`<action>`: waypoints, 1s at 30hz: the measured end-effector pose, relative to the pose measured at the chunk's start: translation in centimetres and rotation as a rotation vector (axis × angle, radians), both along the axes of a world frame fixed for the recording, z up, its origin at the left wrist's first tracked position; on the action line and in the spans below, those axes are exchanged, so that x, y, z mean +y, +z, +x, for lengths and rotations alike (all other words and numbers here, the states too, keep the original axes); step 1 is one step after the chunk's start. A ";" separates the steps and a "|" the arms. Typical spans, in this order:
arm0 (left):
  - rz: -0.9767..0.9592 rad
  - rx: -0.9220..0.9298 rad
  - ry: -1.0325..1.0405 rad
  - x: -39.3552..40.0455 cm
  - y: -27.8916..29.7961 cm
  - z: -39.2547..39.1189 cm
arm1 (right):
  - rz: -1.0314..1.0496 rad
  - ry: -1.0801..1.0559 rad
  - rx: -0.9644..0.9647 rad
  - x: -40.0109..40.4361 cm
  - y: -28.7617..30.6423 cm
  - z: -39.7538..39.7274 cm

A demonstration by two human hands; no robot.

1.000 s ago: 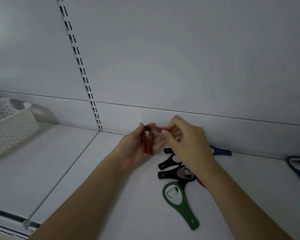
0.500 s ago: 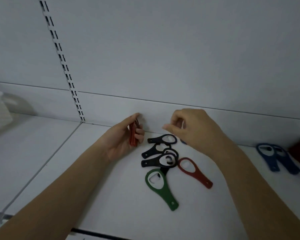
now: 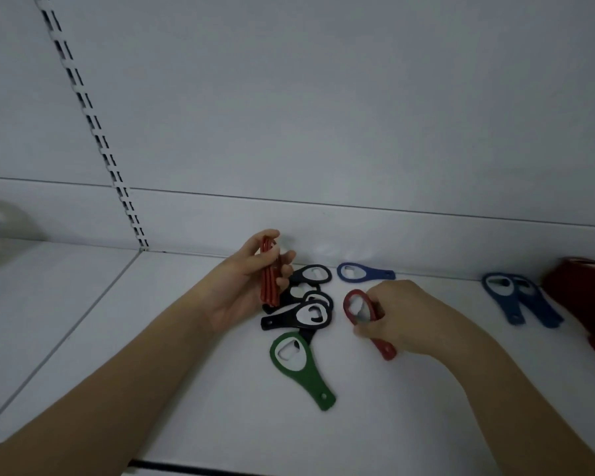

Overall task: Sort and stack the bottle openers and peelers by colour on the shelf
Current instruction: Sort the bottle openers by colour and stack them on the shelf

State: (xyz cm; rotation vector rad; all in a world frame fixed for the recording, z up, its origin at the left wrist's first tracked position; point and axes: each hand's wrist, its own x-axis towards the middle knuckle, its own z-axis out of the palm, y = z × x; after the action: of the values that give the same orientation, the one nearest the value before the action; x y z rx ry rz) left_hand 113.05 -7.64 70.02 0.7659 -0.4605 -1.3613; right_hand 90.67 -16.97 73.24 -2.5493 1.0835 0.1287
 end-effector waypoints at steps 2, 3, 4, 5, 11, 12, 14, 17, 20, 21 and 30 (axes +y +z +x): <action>-0.014 -0.041 0.032 0.2 0.4 -0.1 | -0.011 -0.035 -0.099 -0.8 0.6 -0.1; -0.024 -0.061 0.039 0.3 0.5 -0.1 | 0.014 -0.060 -0.180 -1.1 1.1 0.1; -0.041 -0.070 0.033 0.5 0.7 -0.2 | 0.068 -0.084 -0.290 -1.3 1.7 0.4; -0.065 -0.072 0.017 0.6 0.7 -0.2 | 0.160 -0.101 -0.427 -1.3 2.2 1.0; -0.145 -0.181 -0.092 0.6 0.2 -0.1 | 0.584 -0.096 -0.835 0.2 1.4 6.7; -0.144 -0.201 -0.104 0.7 0.3 -0.1 | 0.571 -0.111 -0.855 0.3 0.9 7.4; -0.138 -0.183 -0.114 0.7 0.3 -0.1 | 0.489 -0.158 -0.899 0.8 -0.2 8.1; -0.118 -0.172 -0.090 0.7 0.2 0.1 | 0.315 -0.193 -0.994 2.0 -1.1 8.4; -0.115 -0.172 -0.059 0.7 0.4 0.0 | 0.146 -0.153 -1.003 2.3 -1.7 8.5; -0.121 -0.169 -0.043 0.7 0.4 -0.1 | 0.109 -0.138 -1.001 2.2 -1.9 8.6; -0.128 -0.123 0.124 0.3 0.3 -0.4 | 0.116 -0.050 -0.886 3.4 -1.8 8.2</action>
State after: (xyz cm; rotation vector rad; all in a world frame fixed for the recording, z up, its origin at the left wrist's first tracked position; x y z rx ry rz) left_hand 112.64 -7.37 70.36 0.7625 -0.5821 -1.1619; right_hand 98.86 -13.54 71.43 -2.0791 0.7319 -0.8398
